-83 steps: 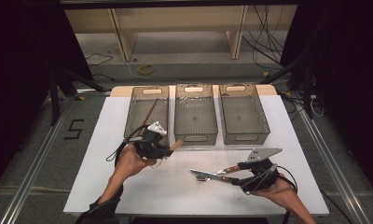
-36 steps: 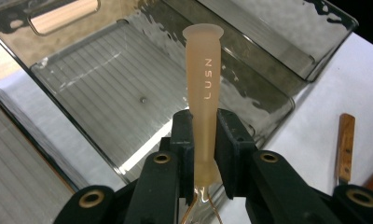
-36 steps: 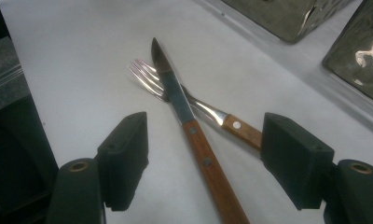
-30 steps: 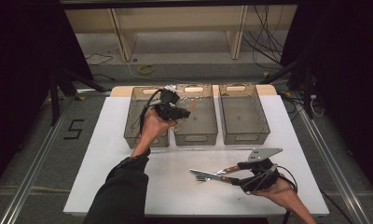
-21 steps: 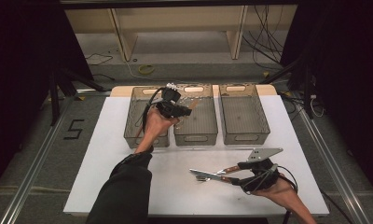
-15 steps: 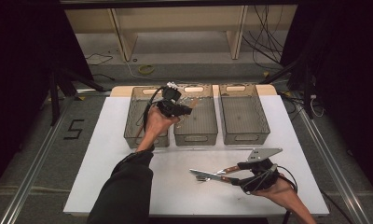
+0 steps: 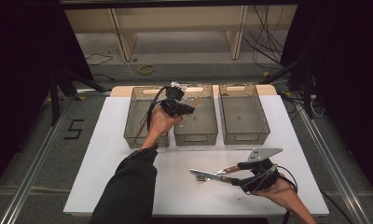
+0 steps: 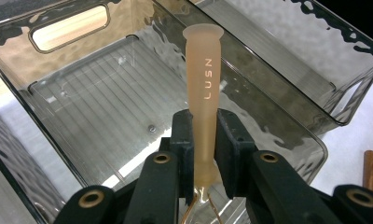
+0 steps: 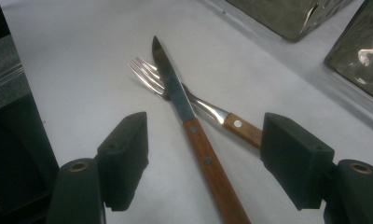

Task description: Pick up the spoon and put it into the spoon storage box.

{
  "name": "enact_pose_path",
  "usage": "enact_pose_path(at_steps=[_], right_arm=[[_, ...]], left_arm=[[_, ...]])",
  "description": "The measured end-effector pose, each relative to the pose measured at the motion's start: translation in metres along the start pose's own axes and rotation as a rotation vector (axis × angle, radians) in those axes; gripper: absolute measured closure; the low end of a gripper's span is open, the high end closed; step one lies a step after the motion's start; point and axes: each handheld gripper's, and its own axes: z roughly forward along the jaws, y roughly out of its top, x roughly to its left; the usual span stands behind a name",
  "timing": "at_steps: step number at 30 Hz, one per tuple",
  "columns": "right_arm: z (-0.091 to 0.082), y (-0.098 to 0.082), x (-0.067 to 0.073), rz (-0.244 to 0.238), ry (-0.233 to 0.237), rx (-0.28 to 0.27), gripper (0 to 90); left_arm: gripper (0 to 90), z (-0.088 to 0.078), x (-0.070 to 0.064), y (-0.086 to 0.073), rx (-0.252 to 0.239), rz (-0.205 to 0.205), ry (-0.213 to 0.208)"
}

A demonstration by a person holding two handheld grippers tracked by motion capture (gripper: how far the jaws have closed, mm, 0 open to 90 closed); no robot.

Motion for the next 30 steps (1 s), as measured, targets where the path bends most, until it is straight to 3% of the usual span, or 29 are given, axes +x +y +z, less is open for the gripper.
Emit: enact_pose_path(at_steps=[18, 30], right_arm=[[0.0, 0.0, 0.0, -0.001, 0.002, -0.001, 33.2], [0.0, 0.0, 0.0, 0.0, 0.003, 0.0, 33.2]], left_arm=[[76.9, 0.015, -0.001, -0.005, 0.025, -0.015, -0.001], [75.1, 0.023, 0.002, -0.011, 0.043, -0.053, 0.007]])
